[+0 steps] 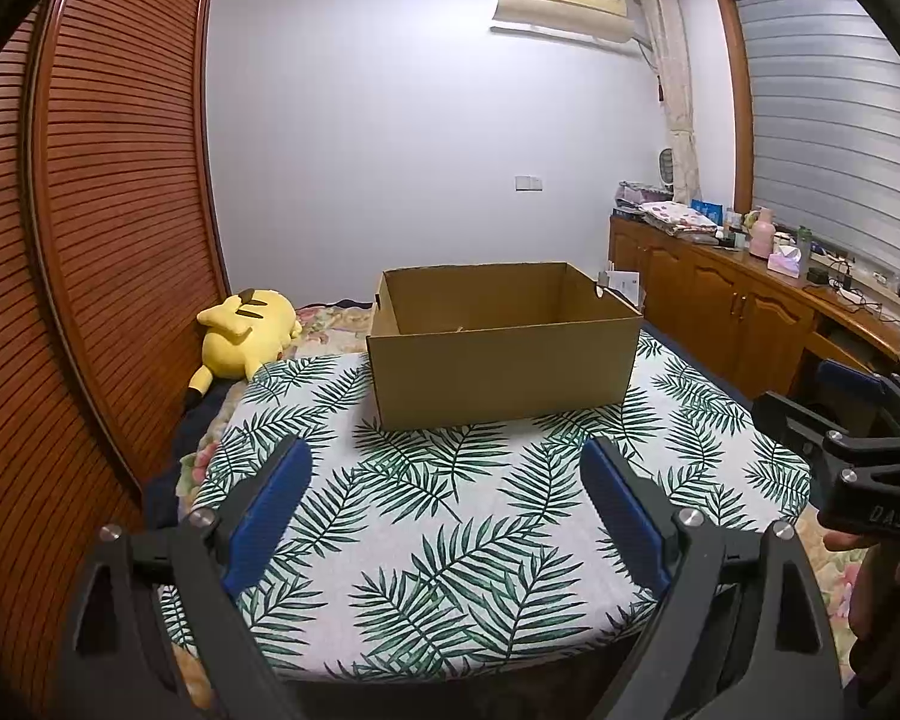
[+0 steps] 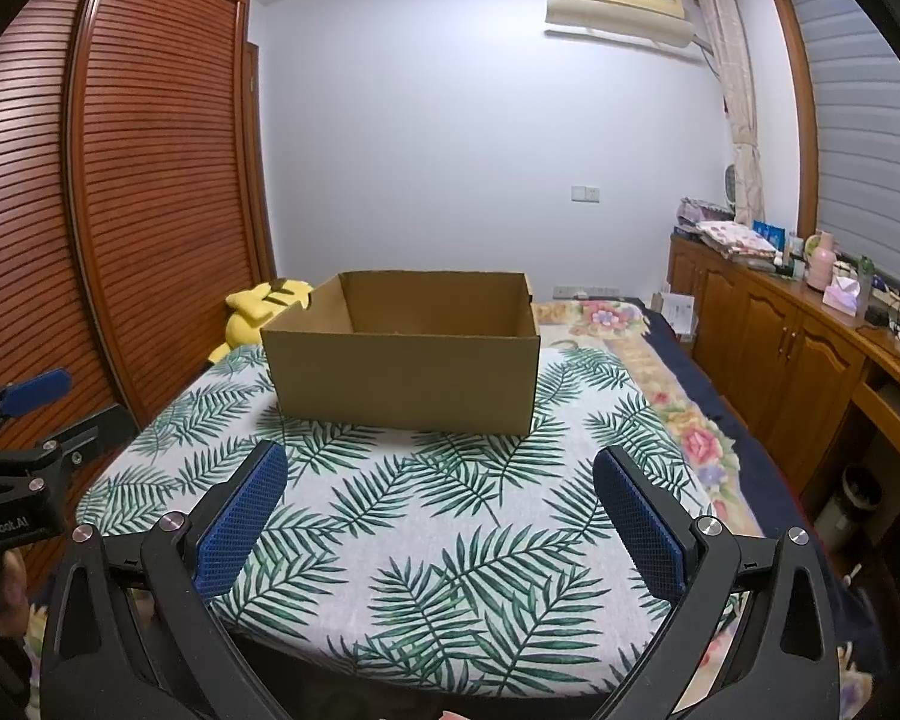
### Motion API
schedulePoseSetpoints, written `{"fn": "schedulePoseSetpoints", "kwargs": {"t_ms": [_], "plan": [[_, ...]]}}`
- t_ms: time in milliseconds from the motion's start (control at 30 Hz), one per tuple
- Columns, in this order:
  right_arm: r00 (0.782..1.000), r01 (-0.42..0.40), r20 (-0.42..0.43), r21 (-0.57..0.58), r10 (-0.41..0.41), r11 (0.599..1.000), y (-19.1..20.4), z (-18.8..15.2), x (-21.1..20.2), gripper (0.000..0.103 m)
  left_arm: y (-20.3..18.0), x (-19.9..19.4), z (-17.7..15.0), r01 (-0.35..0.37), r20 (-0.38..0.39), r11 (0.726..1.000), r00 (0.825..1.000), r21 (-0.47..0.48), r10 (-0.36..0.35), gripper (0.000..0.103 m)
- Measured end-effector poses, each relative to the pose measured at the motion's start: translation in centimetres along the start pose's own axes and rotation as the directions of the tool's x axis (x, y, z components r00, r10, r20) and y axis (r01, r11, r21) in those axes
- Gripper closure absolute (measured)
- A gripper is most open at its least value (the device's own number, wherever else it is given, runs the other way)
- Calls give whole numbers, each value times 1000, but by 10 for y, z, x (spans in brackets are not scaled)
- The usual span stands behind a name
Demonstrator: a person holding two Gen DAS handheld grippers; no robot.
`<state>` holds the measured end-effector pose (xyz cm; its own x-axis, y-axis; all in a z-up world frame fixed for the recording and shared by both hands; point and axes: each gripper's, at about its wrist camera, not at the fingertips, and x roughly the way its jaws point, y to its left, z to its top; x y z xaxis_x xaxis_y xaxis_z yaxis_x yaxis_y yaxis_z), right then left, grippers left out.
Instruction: Organize snacks
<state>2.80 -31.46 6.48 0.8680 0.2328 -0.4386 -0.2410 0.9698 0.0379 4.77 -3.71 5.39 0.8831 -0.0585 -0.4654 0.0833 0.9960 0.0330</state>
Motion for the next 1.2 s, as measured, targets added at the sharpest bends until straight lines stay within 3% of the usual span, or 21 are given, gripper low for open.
{"fn": "schedulePoseSetpoints", "kwargs": {"t_ms": [1200], "plan": [[1000, 3, 1, -1, -3, 1000, 2, -2, 1, 0, -1, 0, 1, 0, 5, 1000, 1000, -1, 0, 10]]}}
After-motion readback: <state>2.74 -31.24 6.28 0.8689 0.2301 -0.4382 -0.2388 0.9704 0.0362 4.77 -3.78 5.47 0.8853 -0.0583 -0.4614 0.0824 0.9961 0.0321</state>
